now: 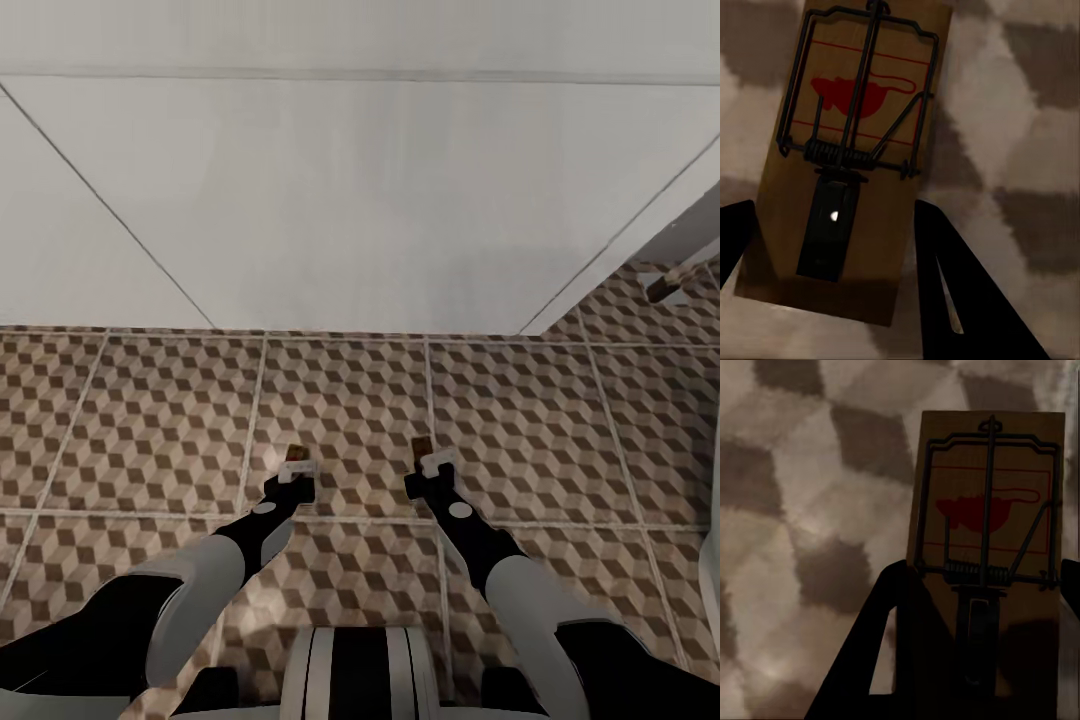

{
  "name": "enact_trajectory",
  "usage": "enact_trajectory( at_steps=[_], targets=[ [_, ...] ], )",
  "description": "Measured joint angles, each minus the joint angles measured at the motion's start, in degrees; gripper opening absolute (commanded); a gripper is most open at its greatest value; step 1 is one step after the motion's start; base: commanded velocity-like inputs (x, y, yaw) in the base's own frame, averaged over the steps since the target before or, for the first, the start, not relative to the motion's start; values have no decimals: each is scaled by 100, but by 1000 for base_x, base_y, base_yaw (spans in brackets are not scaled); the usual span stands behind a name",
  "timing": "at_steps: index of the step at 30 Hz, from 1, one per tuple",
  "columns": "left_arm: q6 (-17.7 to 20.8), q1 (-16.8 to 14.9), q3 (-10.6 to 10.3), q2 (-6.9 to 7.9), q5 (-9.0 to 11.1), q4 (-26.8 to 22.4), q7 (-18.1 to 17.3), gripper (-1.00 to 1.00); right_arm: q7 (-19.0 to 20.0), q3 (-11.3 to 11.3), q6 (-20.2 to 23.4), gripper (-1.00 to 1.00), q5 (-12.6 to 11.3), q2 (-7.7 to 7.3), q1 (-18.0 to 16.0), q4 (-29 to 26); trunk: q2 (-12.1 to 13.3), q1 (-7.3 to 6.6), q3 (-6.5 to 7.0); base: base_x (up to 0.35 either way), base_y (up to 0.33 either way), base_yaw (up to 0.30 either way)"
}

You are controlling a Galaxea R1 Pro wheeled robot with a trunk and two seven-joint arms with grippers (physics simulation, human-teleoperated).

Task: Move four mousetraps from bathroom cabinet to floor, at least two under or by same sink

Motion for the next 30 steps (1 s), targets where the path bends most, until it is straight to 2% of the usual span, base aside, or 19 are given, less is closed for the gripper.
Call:
enact_trajectory(
  at_steps=[6,24,30],
  targets=[
    [0,1,0,0,0,2,-1,-100,3,3,2,-100,0,3,-1,-2,0,2,0,116,0,0],
    [0,3,0,0,5,7,-2,-100,4,8,9,-100,0,3,0,2,0,2,0,8,0,0],
    [0,2,0,0,5,7,-2,-100,4,9,9,-100,0,5,0,5,0,1,0,151,0,0]
  ],
)
